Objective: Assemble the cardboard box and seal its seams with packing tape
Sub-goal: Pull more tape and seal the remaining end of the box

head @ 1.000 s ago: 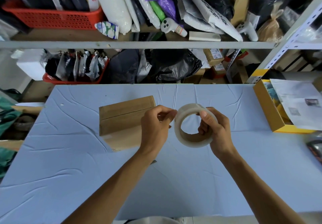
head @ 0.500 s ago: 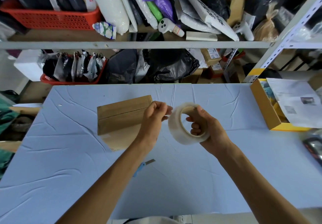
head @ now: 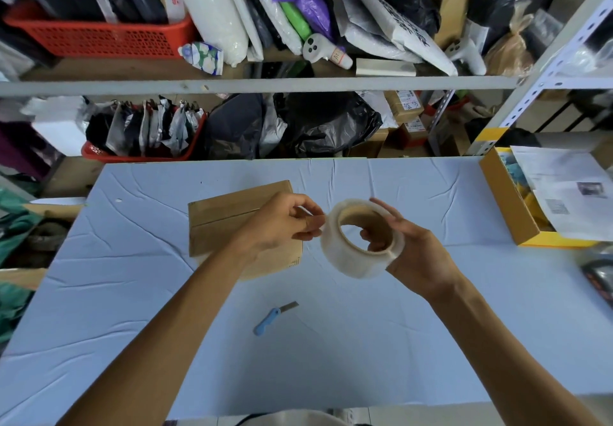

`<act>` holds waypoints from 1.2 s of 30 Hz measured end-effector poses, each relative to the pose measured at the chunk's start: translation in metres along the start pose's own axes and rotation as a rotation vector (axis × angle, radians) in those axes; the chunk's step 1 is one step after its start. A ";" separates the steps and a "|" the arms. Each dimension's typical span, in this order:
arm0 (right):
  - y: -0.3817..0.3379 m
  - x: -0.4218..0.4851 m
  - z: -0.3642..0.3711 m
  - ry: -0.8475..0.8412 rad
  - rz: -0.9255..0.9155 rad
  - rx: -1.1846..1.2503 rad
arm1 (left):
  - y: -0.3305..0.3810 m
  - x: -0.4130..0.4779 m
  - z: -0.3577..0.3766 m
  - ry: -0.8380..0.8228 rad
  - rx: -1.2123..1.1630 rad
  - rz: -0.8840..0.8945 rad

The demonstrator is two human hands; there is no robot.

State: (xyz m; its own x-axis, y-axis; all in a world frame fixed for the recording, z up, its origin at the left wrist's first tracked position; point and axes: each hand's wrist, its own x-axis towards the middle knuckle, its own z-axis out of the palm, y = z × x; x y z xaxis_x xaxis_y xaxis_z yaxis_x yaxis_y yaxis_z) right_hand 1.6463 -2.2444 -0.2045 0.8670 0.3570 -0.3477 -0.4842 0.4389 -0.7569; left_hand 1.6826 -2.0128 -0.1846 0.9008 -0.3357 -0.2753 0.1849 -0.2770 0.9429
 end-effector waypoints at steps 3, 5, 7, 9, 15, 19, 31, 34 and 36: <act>0.001 -0.003 -0.001 -0.097 -0.013 -0.037 | 0.002 0.001 -0.005 0.014 0.049 -0.056; 0.002 -0.004 0.000 -0.149 -0.040 -0.051 | 0.006 0.001 -0.009 0.001 0.058 -0.076; 0.000 -0.006 0.000 -0.212 -0.077 -0.090 | 0.007 0.001 -0.010 -0.013 0.003 -0.117; -0.006 -0.010 0.000 -0.238 -0.126 -0.246 | 0.008 0.001 -0.010 -0.024 -0.159 -0.175; -0.011 -0.008 0.012 0.072 -0.375 -1.044 | 0.009 0.007 -0.015 0.073 -0.322 -0.301; -0.005 -0.007 0.021 0.098 -0.286 -1.125 | 0.009 0.016 -0.019 0.254 -0.222 -0.268; -0.006 0.005 0.048 0.125 -0.199 -0.917 | 0.015 0.038 -0.052 0.381 0.125 -0.056; -0.001 0.013 0.052 0.164 -0.184 -0.890 | 0.011 0.047 -0.054 0.487 0.186 -0.021; 0.007 0.019 0.049 0.305 -0.007 -0.995 | 0.008 0.052 -0.061 0.567 0.182 0.011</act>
State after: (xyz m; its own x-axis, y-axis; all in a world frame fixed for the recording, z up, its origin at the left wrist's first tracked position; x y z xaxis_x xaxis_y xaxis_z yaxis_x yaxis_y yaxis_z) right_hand 1.6537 -2.1936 -0.1895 0.9294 0.0725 -0.3619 -0.2835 -0.4877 -0.8257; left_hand 1.7551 -1.9778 -0.1797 0.9808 0.1797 -0.0752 0.1489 -0.4428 0.8841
